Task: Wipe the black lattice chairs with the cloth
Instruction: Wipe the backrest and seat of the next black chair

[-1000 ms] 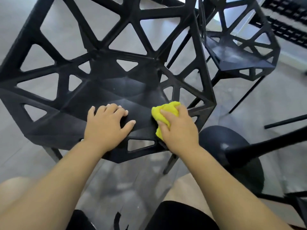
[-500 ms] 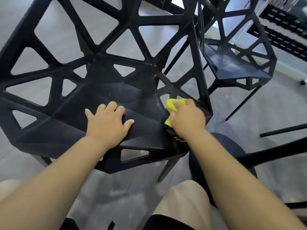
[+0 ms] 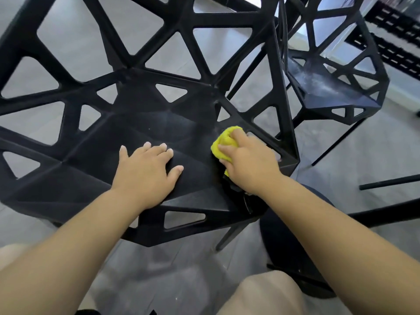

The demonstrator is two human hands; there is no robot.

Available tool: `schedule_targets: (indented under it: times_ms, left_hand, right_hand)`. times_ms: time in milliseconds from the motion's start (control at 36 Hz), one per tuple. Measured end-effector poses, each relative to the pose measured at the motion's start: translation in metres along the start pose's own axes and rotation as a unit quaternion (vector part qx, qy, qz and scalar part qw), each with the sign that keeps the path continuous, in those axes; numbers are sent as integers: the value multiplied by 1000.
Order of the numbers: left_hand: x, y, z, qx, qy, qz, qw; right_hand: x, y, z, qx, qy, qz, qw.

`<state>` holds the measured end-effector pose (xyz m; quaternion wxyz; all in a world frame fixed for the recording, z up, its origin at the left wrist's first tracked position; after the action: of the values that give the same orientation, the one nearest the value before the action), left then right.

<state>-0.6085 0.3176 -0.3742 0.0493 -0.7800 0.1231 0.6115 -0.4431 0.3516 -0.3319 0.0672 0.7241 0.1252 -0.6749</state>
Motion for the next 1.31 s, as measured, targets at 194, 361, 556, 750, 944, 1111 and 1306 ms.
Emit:
schedule_targets:
  times_ms: [194,361,556,750,944,1111,1306]
  left_hand:
    - [-3,1,1,5,14,-8,1000]
    - [-1,2,4,0,16,-3,1000]
    - [0,0,2,2,21,1,1000]
    - [-1,1,3,6,30,1,1000]
    - [-2,3,5,4,42,2,999]
    - [-2,3,8,12,77,28,997]
    - [-4,3,8,25,63,35,997]
  right_hand:
    - [26,-99,9,79,51,57,994]
    - [25,-68,7,81,17,97,992]
    - [2,7,9,37,24,138,989]
    - [21,-75,9,104,44,100,989]
    - [31,-78,13,89,55,124,987]
    - [14,-49,10,59,91,152,982]
    - [20,-89,13,115,131,132,976]
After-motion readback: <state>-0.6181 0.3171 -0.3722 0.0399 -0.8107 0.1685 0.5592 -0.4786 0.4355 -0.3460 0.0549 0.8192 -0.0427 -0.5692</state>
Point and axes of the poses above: each hand's wrist, its own y-axis away from the middle knuckle, its own x-axis out of the palm, z = x × y, the point moved 9 cm from there along -y, towards the middle knuckle, and after that the axes turned 11 degrees about x, right-handed, at the moved point
